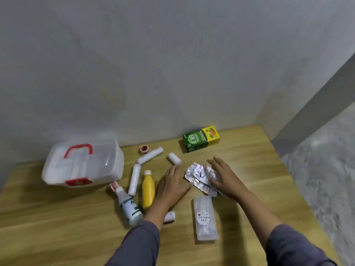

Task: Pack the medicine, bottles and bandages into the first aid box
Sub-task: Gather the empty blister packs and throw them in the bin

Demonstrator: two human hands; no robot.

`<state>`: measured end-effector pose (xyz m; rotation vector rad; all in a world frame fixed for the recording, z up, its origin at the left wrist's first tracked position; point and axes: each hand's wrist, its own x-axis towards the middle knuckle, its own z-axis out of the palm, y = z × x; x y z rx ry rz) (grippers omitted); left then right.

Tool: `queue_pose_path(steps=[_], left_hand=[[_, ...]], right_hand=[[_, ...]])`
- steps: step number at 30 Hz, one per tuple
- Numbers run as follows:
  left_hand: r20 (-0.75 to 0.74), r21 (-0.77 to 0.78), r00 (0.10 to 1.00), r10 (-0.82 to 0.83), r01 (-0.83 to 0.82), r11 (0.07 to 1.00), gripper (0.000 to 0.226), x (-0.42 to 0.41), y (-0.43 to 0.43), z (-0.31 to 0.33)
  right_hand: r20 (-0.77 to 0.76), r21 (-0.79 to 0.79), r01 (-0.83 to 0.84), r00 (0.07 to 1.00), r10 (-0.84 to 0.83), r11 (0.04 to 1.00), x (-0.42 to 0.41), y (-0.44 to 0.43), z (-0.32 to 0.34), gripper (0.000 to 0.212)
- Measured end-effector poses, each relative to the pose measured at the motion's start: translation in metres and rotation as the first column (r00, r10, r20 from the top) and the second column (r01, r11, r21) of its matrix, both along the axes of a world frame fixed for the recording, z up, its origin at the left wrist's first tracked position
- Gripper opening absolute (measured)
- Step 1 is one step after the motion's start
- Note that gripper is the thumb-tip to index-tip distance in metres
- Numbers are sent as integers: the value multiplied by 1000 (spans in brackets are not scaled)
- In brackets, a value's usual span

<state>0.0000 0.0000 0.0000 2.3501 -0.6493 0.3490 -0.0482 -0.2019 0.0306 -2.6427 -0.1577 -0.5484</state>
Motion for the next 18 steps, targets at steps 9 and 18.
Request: queue_pose_path(steps=[9, 18], left_hand=[[-314, -239, 949, 17, -96, 966, 52, -17, -23, -99], [-600, -291, 794, -102, -97, 952, 43, -68, -31, -240]], right_hand=[[-236, 207, 47, 972, 4, 977, -14, -6, -101, 34], [-448, 380, 215, 894, -25, 900, -71, -9, -253, 44]])
